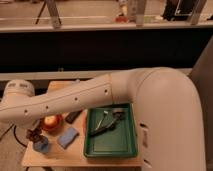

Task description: Place grapes in plastic cup

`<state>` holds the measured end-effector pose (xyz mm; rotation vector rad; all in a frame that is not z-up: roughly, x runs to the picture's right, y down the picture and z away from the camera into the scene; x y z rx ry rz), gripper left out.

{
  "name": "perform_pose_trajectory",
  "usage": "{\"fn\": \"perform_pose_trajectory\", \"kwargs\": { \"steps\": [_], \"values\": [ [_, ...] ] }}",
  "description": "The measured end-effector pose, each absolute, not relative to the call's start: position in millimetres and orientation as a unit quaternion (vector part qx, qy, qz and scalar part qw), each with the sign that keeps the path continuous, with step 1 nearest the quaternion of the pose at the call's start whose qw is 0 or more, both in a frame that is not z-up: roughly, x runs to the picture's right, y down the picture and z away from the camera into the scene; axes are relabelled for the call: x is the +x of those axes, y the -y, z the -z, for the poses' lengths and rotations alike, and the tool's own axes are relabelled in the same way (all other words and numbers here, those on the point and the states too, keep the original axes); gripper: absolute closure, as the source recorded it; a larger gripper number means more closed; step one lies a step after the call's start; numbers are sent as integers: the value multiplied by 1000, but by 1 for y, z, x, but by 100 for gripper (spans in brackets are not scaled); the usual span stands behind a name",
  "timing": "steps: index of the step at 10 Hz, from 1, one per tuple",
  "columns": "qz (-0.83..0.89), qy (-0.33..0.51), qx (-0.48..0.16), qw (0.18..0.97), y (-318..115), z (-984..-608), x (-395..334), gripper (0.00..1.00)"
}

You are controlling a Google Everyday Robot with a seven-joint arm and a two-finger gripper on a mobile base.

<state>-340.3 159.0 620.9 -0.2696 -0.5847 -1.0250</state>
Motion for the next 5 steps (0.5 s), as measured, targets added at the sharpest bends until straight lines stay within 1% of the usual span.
{"fn": "perform_pose_trajectory", "kwargs": {
  "steps": [5],
  "values": [
    [499,278,-135,809,-177,-636,-350,100]
  ]
}}
